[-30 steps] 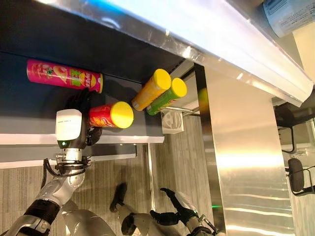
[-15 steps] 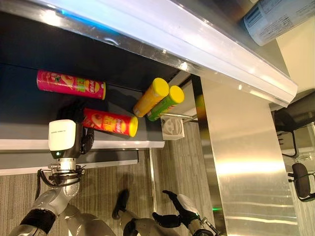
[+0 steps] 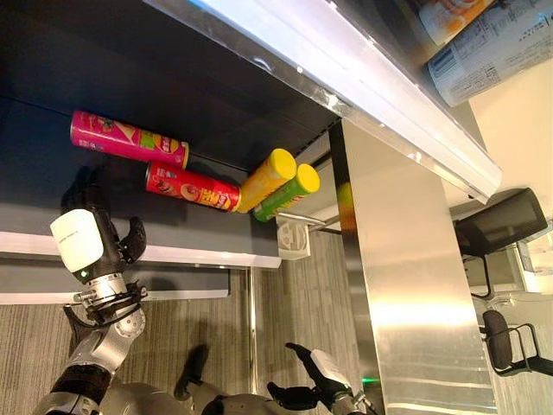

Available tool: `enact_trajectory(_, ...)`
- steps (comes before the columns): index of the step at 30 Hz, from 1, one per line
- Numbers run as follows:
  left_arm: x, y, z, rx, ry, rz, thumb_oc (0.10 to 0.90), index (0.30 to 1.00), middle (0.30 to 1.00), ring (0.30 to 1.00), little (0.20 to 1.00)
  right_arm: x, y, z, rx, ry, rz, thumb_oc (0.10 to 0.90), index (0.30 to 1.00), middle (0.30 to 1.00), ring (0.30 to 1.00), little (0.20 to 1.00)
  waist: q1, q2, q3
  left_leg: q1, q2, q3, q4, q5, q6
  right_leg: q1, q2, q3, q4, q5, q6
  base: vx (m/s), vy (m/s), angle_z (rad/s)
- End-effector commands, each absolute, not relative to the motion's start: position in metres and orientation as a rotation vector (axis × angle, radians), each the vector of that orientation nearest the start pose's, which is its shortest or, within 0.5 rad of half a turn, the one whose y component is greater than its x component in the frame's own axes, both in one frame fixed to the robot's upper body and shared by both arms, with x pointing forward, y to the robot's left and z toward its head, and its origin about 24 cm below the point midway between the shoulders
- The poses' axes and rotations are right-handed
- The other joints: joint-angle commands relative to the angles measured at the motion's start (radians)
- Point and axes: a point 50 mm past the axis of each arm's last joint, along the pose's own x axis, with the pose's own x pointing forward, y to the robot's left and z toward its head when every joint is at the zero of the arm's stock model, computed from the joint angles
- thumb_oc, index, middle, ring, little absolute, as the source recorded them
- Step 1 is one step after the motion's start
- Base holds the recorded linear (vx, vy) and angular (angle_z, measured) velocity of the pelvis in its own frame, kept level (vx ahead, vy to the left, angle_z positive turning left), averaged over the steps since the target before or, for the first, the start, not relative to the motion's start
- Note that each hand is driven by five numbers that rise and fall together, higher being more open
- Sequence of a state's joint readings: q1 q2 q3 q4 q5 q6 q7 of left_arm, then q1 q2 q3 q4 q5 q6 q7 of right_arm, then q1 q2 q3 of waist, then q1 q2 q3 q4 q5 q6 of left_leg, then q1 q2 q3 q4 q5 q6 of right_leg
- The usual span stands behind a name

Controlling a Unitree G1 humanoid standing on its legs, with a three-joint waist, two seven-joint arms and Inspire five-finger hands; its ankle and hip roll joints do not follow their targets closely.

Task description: Put the goods on the table back onto the shelves and tidy them up.

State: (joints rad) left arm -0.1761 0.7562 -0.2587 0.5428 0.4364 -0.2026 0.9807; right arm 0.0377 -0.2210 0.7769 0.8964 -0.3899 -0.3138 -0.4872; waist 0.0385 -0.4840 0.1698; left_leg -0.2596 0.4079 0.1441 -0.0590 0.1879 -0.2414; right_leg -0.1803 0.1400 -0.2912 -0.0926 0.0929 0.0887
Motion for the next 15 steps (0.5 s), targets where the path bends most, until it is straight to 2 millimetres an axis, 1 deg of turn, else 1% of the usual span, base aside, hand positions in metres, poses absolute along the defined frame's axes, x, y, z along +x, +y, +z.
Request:
enact_trajectory(1, 0.259, 0.309, 0.068, 1.330, -0.370, 0.484, 0.800, 0.900, 0.900, 0.900, 0.900, 0.137, -0.120, -0.123, -0.810, 0.348, 0.388, 0.800, 0.900, 0.900, 0.900, 0.900, 0.020, -0.036, -0.018, 0.049, -0.024, 0.104, -0.004, -0.098, 0.081, -0.069, -0.070, 0.052, 0.006, 0.097, 0.082, 0.01, 0.073, -0.12)
enact_trajectory(2, 0.257, 0.311, 0.061, 1.387, -0.327, 0.422, 0.800, 0.900, 0.900, 0.900, 0.900, 0.137, -0.118, -0.123, -0.804, 0.354, 0.383, 0.800, 0.900, 0.900, 0.900, 0.900, 0.020, -0.036, -0.029, 0.064, -0.044, 0.118, -0.004, -0.096, 0.086, -0.061, -0.090, 0.061, 0.007, 0.093, 0.085, 0.02, 0.057, -0.10)
enact_trajectory(3, 0.256, 0.311, 0.058, 1.398, -0.310, 0.406, 0.800, 0.900, 0.900, 0.900, 0.900, 0.136, -0.117, -0.124, -0.798, 0.364, 0.373, 0.800, 0.900, 0.900, 0.900, 0.900, 0.019, -0.036, -0.036, 0.078, -0.058, 0.129, -0.008, -0.094, 0.089, -0.054, -0.104, 0.069, 0.006, 0.091, 0.088, 0.03, 0.069, -0.10)
enact_trajectory(4, 0.256, 0.311, 0.055, 1.401, -0.300, 0.397, 0.800, 0.900, 0.900, 0.900, 0.900, 0.135, -0.117, -0.125, -0.797, 0.369, 0.371, 0.800, 0.900, 0.900, 0.900, 0.900, 0.019, -0.036, -0.041, 0.088, -0.067, 0.136, -0.009, -0.094, 0.091, -0.048, -0.112, 0.072, 0.006, 0.089, 0.090, 0.03, 0.070, -0.12)
enact_trajectory(5, 0.256, 0.307, 0.053, 1.403, -0.297, 0.372, 0.800, 0.900, 0.900, 0.900, 0.900, 0.135, -0.118, -0.125, -0.801, 0.378, 0.365, 0.800, 0.900, 0.900, 0.900, 0.900, 0.014, -0.025, -0.050, 0.101, -0.076, 0.142, -0.012, -0.096, 0.094, -0.040, -0.121, 0.075, 0.006, 0.086, 0.092, 0.02, 0.047, -0.17)
enact_trajectory(6, 0.257, 0.307, 0.053, 1.403, -0.296, 0.371, 0.800, 0.900, 0.900, 0.900, 0.900, 0.134, -0.118, -0.125, -0.802, 0.378, 0.364, 0.800, 0.900, 0.900, 0.900, 0.900, 0.015, -0.025, -0.049, 0.102, -0.077, 0.143, -0.012, -0.097, 0.094, -0.039, -0.122, 0.076, 0.006, 0.086, 0.092, 0.04, 0.068, -0.20)
enact_trajectory(7, 0.257, 0.300, 0.049, 1.398, -0.300, 0.343, 0.800, 0.900, 0.900, 0.900, 0.900, 0.134, -0.122, -0.126, -0.813, 0.389, 0.354, 0.800, 0.900, 0.900, 0.900, 0.900, 0.009, -0.005, -0.058, 0.114, -0.085, 0.147, -0.013, -0.100, 0.096, -0.031, -0.131, 0.077, 0.007, 0.085, 0.094, 0.06, 0.126, -0.13)
enact_trajectory(8, 0.256, 0.291, 0.040, 1.394, -0.292, 0.297, 0.800, 0.900, 0.900, 0.900, 0.900, 0.133, -0.129, -0.128, -0.832, 0.410, 0.332, 0.800, 0.900, 0.900, 0.900, 0.900, -0.003, 0.034, -0.073, 0.136, -0.101, 0.155, -0.016, -0.107, 0.100, -0.015, -0.146, 0.078, 0.008, 0.082, 0.096, 0.07, 0.184, -0.05)
enact_trajectory(12, 0.257, 0.270, 0.029, 1.429, -0.315, 0.193, 0.800, 0.900, 0.900, 0.900, 0.900, 0.127, -0.151, -0.134, -0.893, 0.482, 0.283, 0.800, 0.900, 0.900, 0.900, 0.900, -0.027, 0.126, -0.098, 0.174, -0.143, 0.164, -0.026, -0.121, 0.113, 0.019, -0.181, 0.083, 0.007, 0.077, 0.104, 0.04, 0.160, 0.05)
enact_trajectory(13, 0.257, 0.269, 0.029, 1.428, -0.315, 0.192, 0.800, 0.900, 0.900, 0.900, 0.900, 0.127, -0.152, -0.134, -0.894, 0.483, 0.282, 0.800, 0.900, 0.900, 0.900, 0.900, -0.026, 0.127, -0.097, 0.175, -0.143, 0.164, -0.026, -0.122, 0.113, 0.020, -0.181, 0.083, 0.007, 0.077, 0.104, 0.01, 0.124, 0.06)
enact_trajectory(15, 0.257, 0.260, 0.026, 1.416, -0.329, 0.170, 0.800, 0.900, 0.900, 0.900, 0.900, 0.122, -0.162, -0.138, -0.921, 0.532, 0.265, 0.800, 0.900, 0.900, 0.900, 0.900, -0.033, 0.168, -0.106, 0.185, -0.165, 0.166, -0.028, -0.120, 0.118, 0.030, -0.202, 0.084, 0.006, 0.078, 0.104, 0.03, 0.164, 0.05)
